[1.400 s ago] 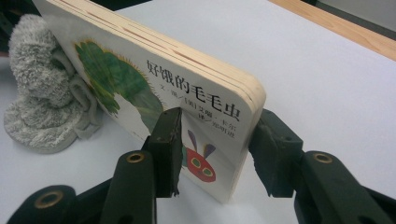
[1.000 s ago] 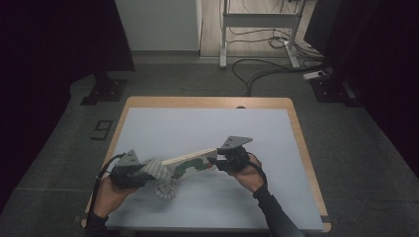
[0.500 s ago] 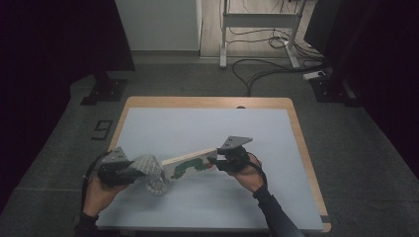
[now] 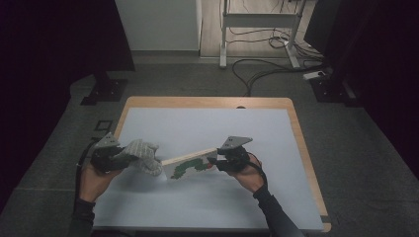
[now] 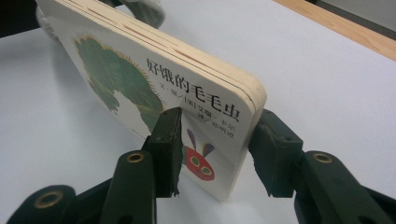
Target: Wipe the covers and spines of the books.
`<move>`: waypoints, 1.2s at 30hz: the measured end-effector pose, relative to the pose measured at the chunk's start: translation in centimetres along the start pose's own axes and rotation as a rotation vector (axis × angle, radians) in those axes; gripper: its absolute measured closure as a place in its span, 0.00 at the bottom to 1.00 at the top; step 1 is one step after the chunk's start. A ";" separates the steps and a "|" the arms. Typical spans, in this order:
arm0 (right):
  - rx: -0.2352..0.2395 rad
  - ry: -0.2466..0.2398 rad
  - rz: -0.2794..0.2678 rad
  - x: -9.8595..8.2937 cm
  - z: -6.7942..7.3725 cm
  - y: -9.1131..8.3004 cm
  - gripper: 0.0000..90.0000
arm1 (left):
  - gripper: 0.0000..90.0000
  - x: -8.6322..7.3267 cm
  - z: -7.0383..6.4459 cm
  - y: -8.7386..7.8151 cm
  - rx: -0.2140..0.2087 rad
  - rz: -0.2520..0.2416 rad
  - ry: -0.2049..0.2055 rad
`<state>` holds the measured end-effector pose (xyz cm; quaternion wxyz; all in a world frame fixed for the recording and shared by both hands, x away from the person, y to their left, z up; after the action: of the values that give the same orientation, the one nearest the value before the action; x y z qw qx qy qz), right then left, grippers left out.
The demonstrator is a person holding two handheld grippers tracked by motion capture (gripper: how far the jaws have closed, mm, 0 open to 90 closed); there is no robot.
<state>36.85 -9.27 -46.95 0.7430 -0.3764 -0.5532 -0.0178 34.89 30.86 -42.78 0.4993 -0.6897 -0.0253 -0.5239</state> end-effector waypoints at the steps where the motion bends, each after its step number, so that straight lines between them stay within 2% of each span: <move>1: 0.000 -0.001 0.000 0.0 0.0 0.0 0.60 | 0.63 0.1 0.2 0.2 0.001 -0.002 -0.005; 6: 0.001 -0.001 0.001 0.0 0.0 0.0 0.60 | 0.62 0.5 1.0 1.6 0.008 0.006 -0.024; 12: 0.002 0.001 0.001 0.0 0.0 0.0 0.60 | 0.62 0.2 1.8 3.9 0.006 0.029 -0.052; 18: 0.007 0.006 -0.002 -0.1 0.0 0.0 0.60 | 0.60 -1.3 2.1 6.8 -0.002 0.069 -0.085; 23: 0.011 0.014 -0.006 -0.1 -0.1 0.0 0.60 | 0.58 -2.8 2.4 8.2 -0.022 0.082 -0.113; 26: 0.016 0.018 -0.006 -0.1 -0.1 0.0 0.59 | 0.54 -3.0 2.4 8.1 -0.023 0.076 -0.121; 30: 0.017 0.021 -0.008 -0.1 -0.1 0.0 0.59 | 0.42 -2.7 2.4 7.3 -0.007 0.078 -0.125; 34: 0.021 0.023 -0.010 -0.2 -0.2 0.0 0.59 | 0.33 -2.6 2.1 5.8 0.019 0.077 -0.113; 36: 0.021 0.023 -0.011 -0.2 -0.2 0.0 0.58 | 0.30 -2.5 2.0 4.8 0.020 0.056 -0.119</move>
<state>36.90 -9.45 -47.13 0.7531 -0.3654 -0.5466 -0.0204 37.86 31.10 -47.75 0.5183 -0.7149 -0.0408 -0.4676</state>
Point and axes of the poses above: each handheld gripper's, and its own axes: y roughly forward along the jaws, x roughly out of its top, z roughly to its left, the point moved 1 cm from there along y, roughly forward along the jaws, and after that the axes turned 5 degrees about y, right-handed, at the moved point
